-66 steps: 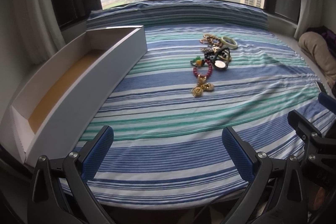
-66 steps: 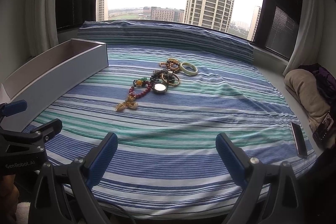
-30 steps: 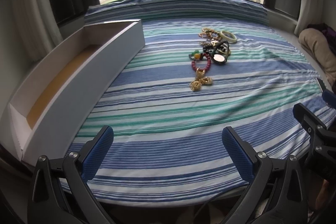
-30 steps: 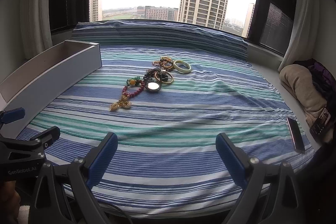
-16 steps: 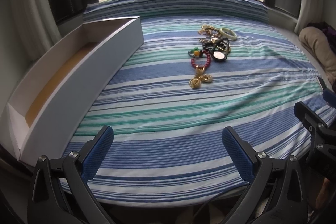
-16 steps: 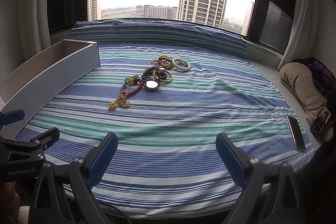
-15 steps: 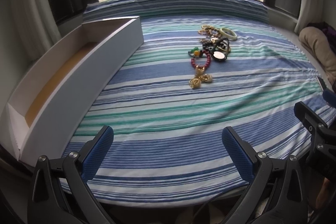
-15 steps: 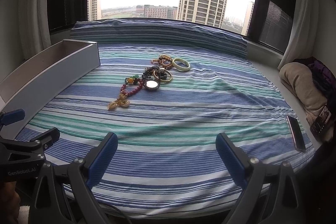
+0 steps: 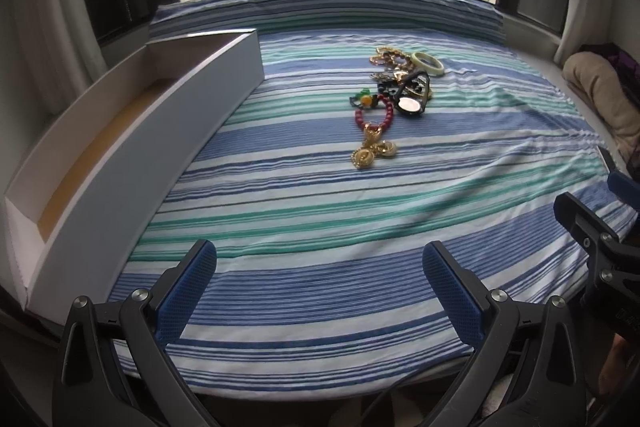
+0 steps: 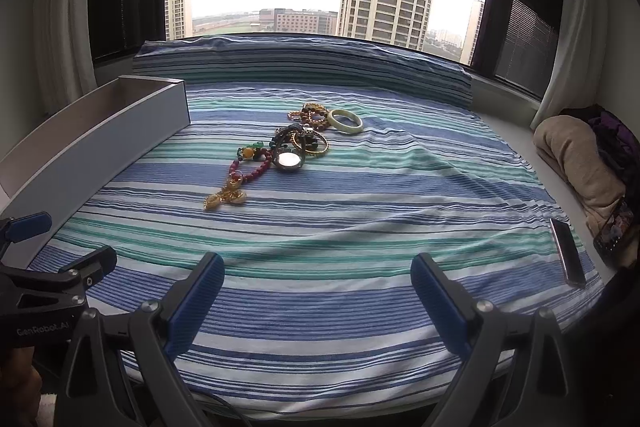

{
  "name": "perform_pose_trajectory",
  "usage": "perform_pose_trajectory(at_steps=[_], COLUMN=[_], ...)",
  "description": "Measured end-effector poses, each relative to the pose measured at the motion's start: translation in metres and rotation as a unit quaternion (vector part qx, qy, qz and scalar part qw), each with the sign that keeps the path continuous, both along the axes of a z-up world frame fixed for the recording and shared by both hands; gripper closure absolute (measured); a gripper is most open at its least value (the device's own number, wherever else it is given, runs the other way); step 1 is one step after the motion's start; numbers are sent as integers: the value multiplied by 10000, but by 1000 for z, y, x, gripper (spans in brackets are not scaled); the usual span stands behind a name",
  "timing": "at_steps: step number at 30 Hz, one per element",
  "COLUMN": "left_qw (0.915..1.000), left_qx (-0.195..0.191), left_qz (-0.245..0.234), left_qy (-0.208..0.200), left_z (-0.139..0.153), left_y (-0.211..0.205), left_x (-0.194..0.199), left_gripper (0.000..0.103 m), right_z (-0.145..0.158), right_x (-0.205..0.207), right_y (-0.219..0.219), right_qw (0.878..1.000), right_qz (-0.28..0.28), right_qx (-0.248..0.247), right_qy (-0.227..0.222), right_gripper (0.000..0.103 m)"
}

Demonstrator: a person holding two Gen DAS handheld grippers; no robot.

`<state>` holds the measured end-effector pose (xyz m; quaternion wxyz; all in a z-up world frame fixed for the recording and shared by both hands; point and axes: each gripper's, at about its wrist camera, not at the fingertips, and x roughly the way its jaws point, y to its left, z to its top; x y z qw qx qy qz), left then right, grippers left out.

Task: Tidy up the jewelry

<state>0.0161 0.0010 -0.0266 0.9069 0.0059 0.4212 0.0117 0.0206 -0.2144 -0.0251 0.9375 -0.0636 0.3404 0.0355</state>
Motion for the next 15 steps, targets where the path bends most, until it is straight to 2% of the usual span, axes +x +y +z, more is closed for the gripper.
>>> perform_pose_trajectory(at_steps=[9, 15], left_qw=[9991, 9960], left_qx=[-309, -552], left_qz=[-235, -458], left_qy=[186, 528], left_z=[-9, -22], left_y=[-2, -5], left_x=[13, 31], left_gripper=[1, 0], right_z=[-5, -10], right_x=[4, 9], right_y=[-5, -12], right_qw=[9999, 9998], right_qz=[-55, -107], right_qx=[88, 142], right_qy=[71, 129], right_gripper=[7, 7])
